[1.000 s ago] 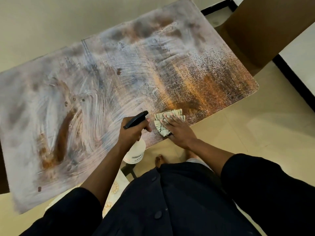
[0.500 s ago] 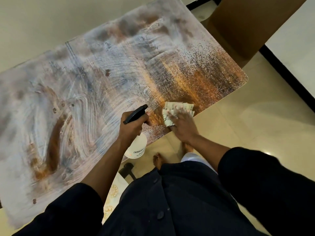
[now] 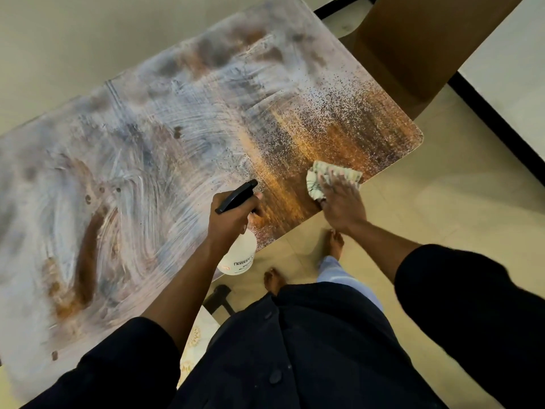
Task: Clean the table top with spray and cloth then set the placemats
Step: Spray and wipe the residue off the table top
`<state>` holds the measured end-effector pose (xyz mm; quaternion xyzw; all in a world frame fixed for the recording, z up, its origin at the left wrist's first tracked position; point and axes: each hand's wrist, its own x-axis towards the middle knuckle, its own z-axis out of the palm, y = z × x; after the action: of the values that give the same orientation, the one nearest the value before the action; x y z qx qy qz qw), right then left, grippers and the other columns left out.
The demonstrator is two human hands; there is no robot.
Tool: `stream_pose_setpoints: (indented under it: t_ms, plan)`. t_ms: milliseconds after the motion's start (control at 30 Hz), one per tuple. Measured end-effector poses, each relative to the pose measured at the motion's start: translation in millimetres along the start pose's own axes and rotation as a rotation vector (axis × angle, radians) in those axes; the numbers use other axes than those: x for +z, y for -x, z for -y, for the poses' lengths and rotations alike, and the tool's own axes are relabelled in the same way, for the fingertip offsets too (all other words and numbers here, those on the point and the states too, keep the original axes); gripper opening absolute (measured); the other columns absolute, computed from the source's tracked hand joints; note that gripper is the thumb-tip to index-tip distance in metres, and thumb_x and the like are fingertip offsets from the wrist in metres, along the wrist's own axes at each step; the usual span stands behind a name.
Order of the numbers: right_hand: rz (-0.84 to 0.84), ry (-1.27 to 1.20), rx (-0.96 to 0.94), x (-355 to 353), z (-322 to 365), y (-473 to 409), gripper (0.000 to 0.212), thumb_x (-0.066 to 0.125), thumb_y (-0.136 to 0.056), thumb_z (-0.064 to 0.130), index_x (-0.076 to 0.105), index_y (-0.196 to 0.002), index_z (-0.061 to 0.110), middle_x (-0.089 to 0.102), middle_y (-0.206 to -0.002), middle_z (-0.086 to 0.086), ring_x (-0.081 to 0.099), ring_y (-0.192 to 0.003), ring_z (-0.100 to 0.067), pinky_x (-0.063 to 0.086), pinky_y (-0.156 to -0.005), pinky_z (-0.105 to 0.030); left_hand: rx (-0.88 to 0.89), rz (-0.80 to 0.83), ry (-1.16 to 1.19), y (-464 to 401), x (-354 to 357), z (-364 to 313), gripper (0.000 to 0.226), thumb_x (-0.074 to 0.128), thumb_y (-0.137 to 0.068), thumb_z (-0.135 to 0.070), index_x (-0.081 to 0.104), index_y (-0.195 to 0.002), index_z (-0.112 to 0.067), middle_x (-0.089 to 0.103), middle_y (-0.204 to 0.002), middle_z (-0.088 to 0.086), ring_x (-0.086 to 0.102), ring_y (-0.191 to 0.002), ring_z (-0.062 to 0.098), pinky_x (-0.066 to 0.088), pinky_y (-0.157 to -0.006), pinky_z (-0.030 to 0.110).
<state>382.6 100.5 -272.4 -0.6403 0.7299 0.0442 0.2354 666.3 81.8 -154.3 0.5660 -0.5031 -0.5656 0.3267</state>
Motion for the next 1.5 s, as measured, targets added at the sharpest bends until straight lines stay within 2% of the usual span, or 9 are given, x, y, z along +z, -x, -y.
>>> stream_pose_setpoints:
  t_ms: [233, 367, 433, 567, 733, 933, 1200, 1400, 1500]
  plan:
    - [0.011, -0.035, 0.048, -28, -46, -28, 0.06, 0.035, -0.108, 0.038, 0.012, -0.163, 0.033, -0.004, -0.171, -0.005, -0.006, -0.157, -0.029, -0.004, -0.125, -0.045, -0.012, -0.04, -0.019, -15, 29, -14, 0.032, 0.068, -0.104, -0.009, 0.074, -0.073, -0.004, 0.076, -0.072, 0.016, 0.041, -0.035, 0.019, 0.04, -0.045, 0.025]
    - [0.065, 0.071, -0.181, -8, -19, -5, 0.064, 0.035, -0.107, 0.042, 0.005, -0.163, 0.036, -0.002, -0.17, -0.01, -0.006, -0.157, -0.033, -0.011, -0.122, -0.047, 0.001, -0.049, -0.004, -32, 57, -26, 0.033, 0.068, -0.105, -0.009, 0.075, -0.072, -0.006, 0.076, -0.072, 0.018, 0.043, -0.035, 0.019, 0.042, -0.045, 0.024]
    - [0.106, 0.091, -0.306, 2, -12, 3, 0.067, 0.035, -0.106, 0.044, -0.002, -0.162, 0.037, -0.014, -0.168, -0.007, -0.016, -0.155, -0.031, -0.015, -0.123, -0.048, 0.007, -0.051, 0.019, -40, 73, -31, 0.033, 0.068, -0.104, -0.008, 0.076, -0.072, -0.007, 0.076, -0.072, 0.017, 0.043, -0.035, 0.02, 0.043, -0.045, 0.025]
    - [0.12, 0.071, -0.394, 0, -30, -4, 0.068, 0.035, -0.107, 0.039, -0.004, -0.163, 0.032, -0.019, -0.168, -0.001, -0.022, -0.154, -0.025, -0.011, -0.125, -0.044, -0.016, -0.03, 0.035, -56, 106, -37, 0.026, 0.069, -0.103, -0.008, 0.078, -0.08, -0.001, 0.076, -0.075, 0.019, 0.043, -0.034, 0.02, 0.041, -0.044, 0.026]
    - [-0.024, -0.055, -0.088, -33, -94, -35, 0.066, 0.038, -0.107, 0.036, 0.007, -0.164, 0.024, -0.005, -0.17, -0.009, -0.006, -0.157, -0.03, -0.012, -0.121, -0.044, -0.006, 0.032, 0.051, -70, 140, -55, 0.042, 0.069, -0.104, -0.014, 0.082, -0.076, -0.042, 0.077, -0.073, 0.014, 0.043, -0.035, 0.017, 0.041, -0.045, 0.026]
    - [-0.054, -0.068, 0.16, -76, -195, -85, 0.066, 0.038, -0.107, 0.039, 0.009, -0.164, 0.022, -0.002, -0.171, -0.009, -0.006, -0.157, -0.028, 0.0, -0.126, -0.045, -0.036, 0.003, -0.011, -85, 172, -64, 0.027, 0.07, -0.102, -0.017, 0.078, -0.077, -0.009, 0.076, -0.076, 0.021, 0.052, -0.039, 0.013, 0.041, -0.046, 0.027]
    - [-0.051, -0.052, -0.014, -61, -153, -59, 0.069, 0.042, -0.103, 0.034, 0.011, -0.164, 0.024, 0.0, -0.171, -0.007, -0.006, -0.157, -0.028, -0.007, -0.125, -0.043, -0.038, -0.001, -0.023, -105, 202, -78, 0.03, 0.071, -0.099, -0.027, 0.078, -0.07, -0.023, 0.077, -0.078, 0.02, 0.052, -0.04, 0.019, 0.049, -0.053, 0.041]
    - [-0.092, -0.071, -0.086, -65, -164, -63, 0.077, 0.056, -0.098, 0.042, 0.021, -0.162, 0.021, 0.018, -0.169, -0.004, 0.007, -0.158, -0.022, 0.001, -0.125, -0.039, -0.031, -0.018, -0.025, -112, 214, -86, 0.016, 0.071, -0.098, -0.027, 0.081, -0.089, -0.019, 0.077, -0.078, 0.019, 0.049, -0.038, 0.019, 0.054, -0.055, 0.055]
    - [-0.069, 0.064, -0.212, -73, -179, -69, 0.076, 0.056, -0.099, 0.044, 0.023, -0.162, 0.017, 0.021, -0.168, -0.008, 0.01, -0.157, -0.026, 0.004, -0.125, -0.042, -0.018, -0.033, -0.029, -113, 218, -90, 0.024, 0.071, -0.096, -0.028, 0.082, -0.075, -0.024, 0.077, -0.076, 0.018, 0.049, -0.038, 0.018, 0.05, -0.051, 0.04]
